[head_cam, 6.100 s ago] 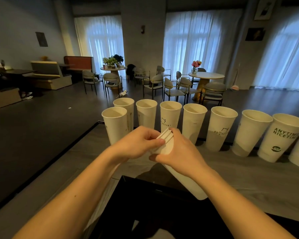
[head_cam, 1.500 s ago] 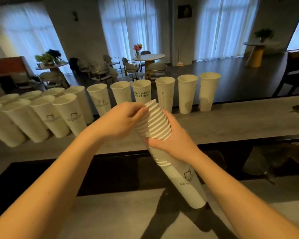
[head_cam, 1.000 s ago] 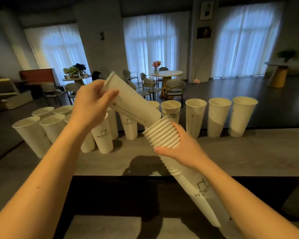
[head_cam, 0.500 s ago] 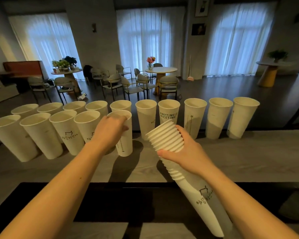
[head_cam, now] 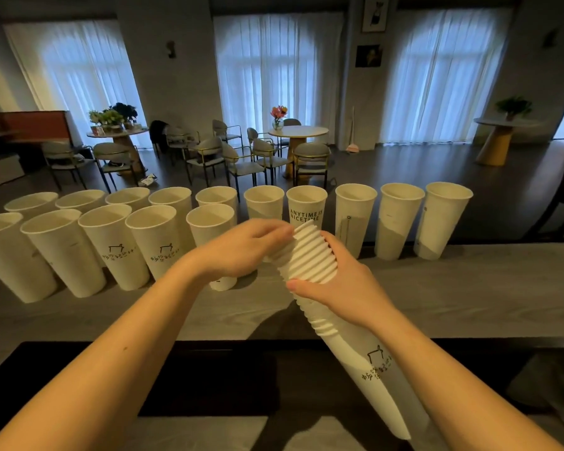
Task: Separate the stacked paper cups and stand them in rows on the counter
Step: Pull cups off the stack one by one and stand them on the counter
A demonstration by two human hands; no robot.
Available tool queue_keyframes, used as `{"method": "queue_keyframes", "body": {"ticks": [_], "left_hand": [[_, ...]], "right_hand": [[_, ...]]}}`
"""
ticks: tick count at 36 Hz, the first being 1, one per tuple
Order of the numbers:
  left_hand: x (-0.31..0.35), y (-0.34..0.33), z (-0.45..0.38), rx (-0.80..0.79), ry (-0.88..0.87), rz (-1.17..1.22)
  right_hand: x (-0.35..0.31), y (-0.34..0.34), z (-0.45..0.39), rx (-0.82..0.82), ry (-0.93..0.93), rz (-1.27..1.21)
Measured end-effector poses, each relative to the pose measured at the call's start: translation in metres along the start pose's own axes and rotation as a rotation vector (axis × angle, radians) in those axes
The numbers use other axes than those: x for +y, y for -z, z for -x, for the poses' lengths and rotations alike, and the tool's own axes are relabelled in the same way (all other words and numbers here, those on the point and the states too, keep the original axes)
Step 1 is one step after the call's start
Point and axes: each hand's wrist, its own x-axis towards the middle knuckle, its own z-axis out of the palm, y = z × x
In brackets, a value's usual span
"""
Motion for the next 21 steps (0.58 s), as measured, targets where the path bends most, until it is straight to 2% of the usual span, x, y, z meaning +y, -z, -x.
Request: {"method": "queue_keyframes", "body": {"ticks": [8, 12, 16, 18, 19, 21], "left_hand": [[0.013, -0.015, -0.005, 0.059, 0.035, 0.096], [0.017, -0.015, -0.01, 0.208, 0.089, 0.096], [0.024, 0.004, -0.013, 0.58, 0.025, -0.068], [0.02, 0.014, -0.018, 0.707, -0.017, -0.224], [0.016, 0.017, -0.018, 0.72, -0.022, -0.324], [0.006, 0.012, -0.025, 0.65, -0.011, -0.526]], "right_hand": [[0.001, 0.019, 0.013, -0.007, 0.029, 0.054], [0.012, 0.027, 0.016, -0.019, 0.037, 0.071], [0.028, 0.037, 0.018, -0.006, -0.011, 0.069], [0.038, 0.042, 0.018, 0.018, -0.052, 0.072], [0.041, 0.043, 0.018, 0.028, -0.068, 0.074], [0.045, 0.043, 0.018, 0.037, -0.083, 0.076]]}}
